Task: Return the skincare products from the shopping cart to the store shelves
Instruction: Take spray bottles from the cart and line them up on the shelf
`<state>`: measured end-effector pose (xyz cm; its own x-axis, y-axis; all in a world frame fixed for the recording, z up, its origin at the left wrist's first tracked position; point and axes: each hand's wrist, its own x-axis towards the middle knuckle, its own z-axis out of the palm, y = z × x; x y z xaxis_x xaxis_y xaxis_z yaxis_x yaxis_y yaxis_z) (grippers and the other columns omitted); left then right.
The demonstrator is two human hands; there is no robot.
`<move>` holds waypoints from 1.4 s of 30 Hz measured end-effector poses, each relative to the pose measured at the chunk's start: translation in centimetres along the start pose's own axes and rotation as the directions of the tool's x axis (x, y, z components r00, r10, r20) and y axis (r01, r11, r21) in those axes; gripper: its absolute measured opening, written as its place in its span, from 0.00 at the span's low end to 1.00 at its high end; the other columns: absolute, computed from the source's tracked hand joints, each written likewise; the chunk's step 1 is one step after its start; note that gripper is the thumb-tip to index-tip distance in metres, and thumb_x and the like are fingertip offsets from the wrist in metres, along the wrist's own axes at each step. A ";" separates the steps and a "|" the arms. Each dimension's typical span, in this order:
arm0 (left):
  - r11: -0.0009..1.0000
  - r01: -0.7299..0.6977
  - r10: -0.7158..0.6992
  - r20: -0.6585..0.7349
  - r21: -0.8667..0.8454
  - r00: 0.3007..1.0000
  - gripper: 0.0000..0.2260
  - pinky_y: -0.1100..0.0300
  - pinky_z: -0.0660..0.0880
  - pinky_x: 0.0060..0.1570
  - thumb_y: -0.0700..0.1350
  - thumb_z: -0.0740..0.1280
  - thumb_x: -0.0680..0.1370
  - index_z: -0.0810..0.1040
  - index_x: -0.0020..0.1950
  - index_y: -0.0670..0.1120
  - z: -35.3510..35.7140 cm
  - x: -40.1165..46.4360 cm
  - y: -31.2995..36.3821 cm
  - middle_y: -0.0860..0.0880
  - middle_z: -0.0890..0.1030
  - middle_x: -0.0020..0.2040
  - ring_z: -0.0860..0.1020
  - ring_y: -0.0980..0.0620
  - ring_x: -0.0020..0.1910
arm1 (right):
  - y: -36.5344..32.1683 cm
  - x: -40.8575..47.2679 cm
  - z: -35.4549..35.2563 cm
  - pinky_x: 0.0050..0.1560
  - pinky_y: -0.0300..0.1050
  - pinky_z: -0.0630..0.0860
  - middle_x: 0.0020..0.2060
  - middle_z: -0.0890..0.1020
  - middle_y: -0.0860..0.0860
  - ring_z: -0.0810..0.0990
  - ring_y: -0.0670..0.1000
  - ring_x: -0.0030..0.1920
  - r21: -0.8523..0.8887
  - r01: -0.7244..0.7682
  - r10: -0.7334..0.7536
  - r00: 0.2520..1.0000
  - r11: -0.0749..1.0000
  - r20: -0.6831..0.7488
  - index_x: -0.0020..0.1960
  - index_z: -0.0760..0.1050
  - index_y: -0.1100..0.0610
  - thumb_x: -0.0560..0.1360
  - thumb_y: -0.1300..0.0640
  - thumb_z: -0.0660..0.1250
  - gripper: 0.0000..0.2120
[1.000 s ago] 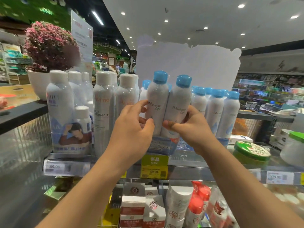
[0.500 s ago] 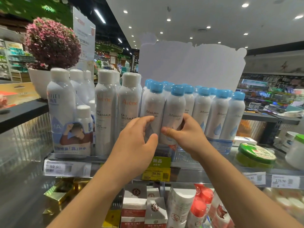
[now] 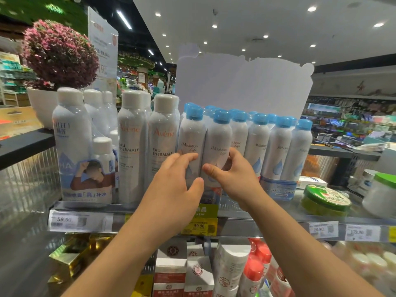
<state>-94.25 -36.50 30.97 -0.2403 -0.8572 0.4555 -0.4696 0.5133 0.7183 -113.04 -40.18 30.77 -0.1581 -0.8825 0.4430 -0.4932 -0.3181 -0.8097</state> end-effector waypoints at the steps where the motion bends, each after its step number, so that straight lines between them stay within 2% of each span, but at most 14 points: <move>1: 1.000 0.010 -0.010 0.009 0.004 1.000 0.25 0.49 0.66 0.76 0.52 0.65 0.83 0.63 0.78 0.62 0.1 0.0 0.0 0.58 0.60 0.80 0.64 0.54 0.78 | 0.0 0.0 0.0 0.54 0.50 0.84 0.56 0.81 0.46 0.82 0.48 0.56 -0.031 0.017 -0.018 1.000 0.999 -0.017 0.61 0.76 0.44 0.68 0.38 0.77 0.25; 2: 1.000 0.019 -0.019 0.017 0.007 1.000 0.25 0.48 0.66 0.76 0.53 0.65 0.83 0.62 0.79 0.63 0.1 -0.1 0.0 0.58 0.58 0.81 0.63 0.53 0.78 | -0.1 -0.1 0.1 0.55 0.52 0.84 0.57 0.81 0.46 0.82 0.47 0.56 -0.050 0.037 -0.038 0.999 0.998 -0.026 0.60 0.77 0.44 0.66 0.36 0.75 0.25; 6: 1.000 0.026 -0.026 0.020 -0.004 0.999 0.26 0.48 0.66 0.76 0.55 0.65 0.82 0.62 0.78 0.64 0.3 -0.3 0.0 0.59 0.55 0.81 0.63 0.53 0.79 | 0.2 -0.4 0.4 0.54 0.53 0.84 0.57 0.81 0.48 0.81 0.47 0.56 -0.055 0.043 -0.045 0.999 0.998 -0.031 0.58 0.77 0.39 0.70 0.40 0.75 0.18; 9: 0.999 0.025 -0.025 0.012 -0.024 1.000 0.26 0.48 0.68 0.75 0.57 0.66 0.80 0.63 0.78 0.63 0.5 -0.7 0.0 0.60 0.58 0.80 0.65 0.54 0.76 | 0.3 -0.9 0.4 0.45 0.47 0.86 0.56 0.82 0.48 0.83 0.47 0.54 0.069 -0.003 0.004 1.000 0.998 -0.016 0.55 0.74 0.36 0.76 0.49 0.75 0.14; 11: 0.998 0.009 -0.009 0.006 -0.056 1.000 0.27 0.48 0.69 0.74 0.58 0.67 0.79 0.64 0.77 0.62 0.6 -1.0 0.0 0.59 0.60 0.78 0.66 0.56 0.74 | 0.6 -1.6 0.2 0.43 0.42 0.84 0.54 0.82 0.47 0.84 0.47 0.53 0.159 -0.066 0.068 0.998 0.985 -0.006 0.62 0.74 0.40 0.79 0.51 0.72 0.15; 13: 0.996 -0.009 0.009 -0.003 -0.092 1.000 0.27 0.49 0.68 0.74 0.59 0.67 0.78 0.64 0.76 0.62 0.8 -1.3 0.2 0.61 0.62 0.76 0.66 0.58 0.73 | 1.0 -2.3 0.1 0.47 0.41 0.83 0.54 0.83 0.47 0.83 0.47 0.54 0.167 -0.103 0.109 0.994 0.981 -0.025 0.72 0.72 0.45 0.80 0.47 0.70 0.21; 14: 0.995 -0.017 0.016 -0.011 -0.102 1.000 0.27 0.50 0.68 0.74 0.59 0.66 0.77 0.65 0.75 0.62 1.0 -1.5 0.2 0.61 0.63 0.75 0.65 0.58 0.73 | 1.2 -2.8 0.0 0.53 0.44 0.83 0.55 0.83 0.47 0.83 0.47 0.55 0.172 -0.113 0.123 0.991 0.979 -0.052 0.74 0.71 0.45 0.80 0.45 0.69 0.24; 16: 0.991 -0.037 0.033 -0.033 -0.130 0.999 0.26 0.51 0.68 0.73 0.59 0.66 0.77 0.66 0.74 0.61 1.2 -1.8 0.2 0.62 0.64 0.73 0.65 0.60 0.72 | 1.8 -3.8 -0.3 0.63 0.52 0.80 0.57 0.83 0.47 0.82 0.48 0.59 0.227 -0.143 0.174 0.977 0.963 -0.121 0.74 0.71 0.43 0.81 0.45 0.68 0.22; 20: 0.968 -0.088 0.074 -0.066 -0.236 0.995 0.22 0.61 0.68 0.68 0.56 0.67 0.77 0.69 0.70 0.62 2.4 -2.1 0.5 0.64 0.67 0.67 0.69 0.66 0.64 | 1.8 -6.6 -1.5 0.63 0.52 0.81 0.55 0.85 0.52 0.84 0.52 0.60 0.411 -0.122 0.232 0.945 0.903 -0.230 0.67 0.77 0.46 0.82 0.52 0.67 0.14; 23: 0.946 -0.117 0.107 -0.051 -0.303 0.993 0.19 0.65 0.68 0.64 0.57 0.68 0.77 0.71 0.68 0.61 4.0 -2.5 0.7 0.64 0.69 0.63 0.70 0.70 0.63 | 2.0 -9.2 -2.9 0.62 0.55 0.81 0.52 0.85 0.54 0.84 0.58 0.60 0.511 -0.087 0.280 0.907 0.855 -0.314 0.63 0.80 0.48 0.80 0.51 0.68 0.13; 29: 0.909 -0.113 0.169 0.106 -0.400 0.980 0.21 0.56 0.73 0.66 0.62 0.65 0.71 0.72 0.64 0.65 8.5 -4.6 2.4 0.66 0.70 0.60 0.73 0.63 0.64 | 3.8 -15.8 -6.0 0.61 0.59 0.81 0.51 0.84 0.55 0.83 0.62 0.61 0.528 -0.153 0.417 0.802 0.836 -0.428 0.62 0.81 0.48 0.84 0.53 0.63 0.10; 34: 0.866 -0.100 0.278 0.305 -0.490 0.911 0.20 0.53 0.74 0.66 0.57 0.67 0.72 0.74 0.64 0.60 14.9 -8.9 6.9 0.59 0.72 0.60 0.74 0.60 0.61 | 4.8 -25.1 -10.7 0.60 0.60 0.80 0.57 0.85 0.58 0.85 0.59 0.58 0.487 -0.271 0.533 0.640 0.830 -0.553 0.61 0.82 0.45 0.83 0.49 0.65 0.10; 39: 0.871 -0.063 0.361 0.547 -0.488 0.756 0.18 0.52 0.72 0.64 0.59 0.67 0.75 0.72 0.64 0.61 21.3 -14.9 10.7 0.58 0.72 0.63 0.74 0.54 0.63 | 4.9 -35.9 -15.0 0.48 0.52 0.79 0.51 0.85 0.53 0.85 0.53 0.51 0.499 -0.352 0.610 0.429 0.792 -0.666 0.61 0.82 0.46 0.82 0.48 0.66 0.10; 42: 0.897 -0.073 0.380 0.677 -0.435 0.630 0.17 0.55 0.69 0.63 0.54 0.68 0.79 0.73 0.68 0.56 25.2 -19.2 12.4 0.56 0.73 0.64 0.73 0.52 0.66 | 4.9 -42.2 -16.4 0.49 0.53 0.77 0.49 0.85 0.51 0.84 0.52 0.50 0.512 -0.410 0.643 0.307 0.755 -0.702 0.60 0.82 0.45 0.84 0.49 0.64 0.09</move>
<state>-116.89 -14.72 17.89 -0.9052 -0.3731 0.2037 -0.0340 0.5412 0.8402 -122.79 1.20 14.45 -0.9660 -0.2319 -0.1142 0.1303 -0.0553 -0.9899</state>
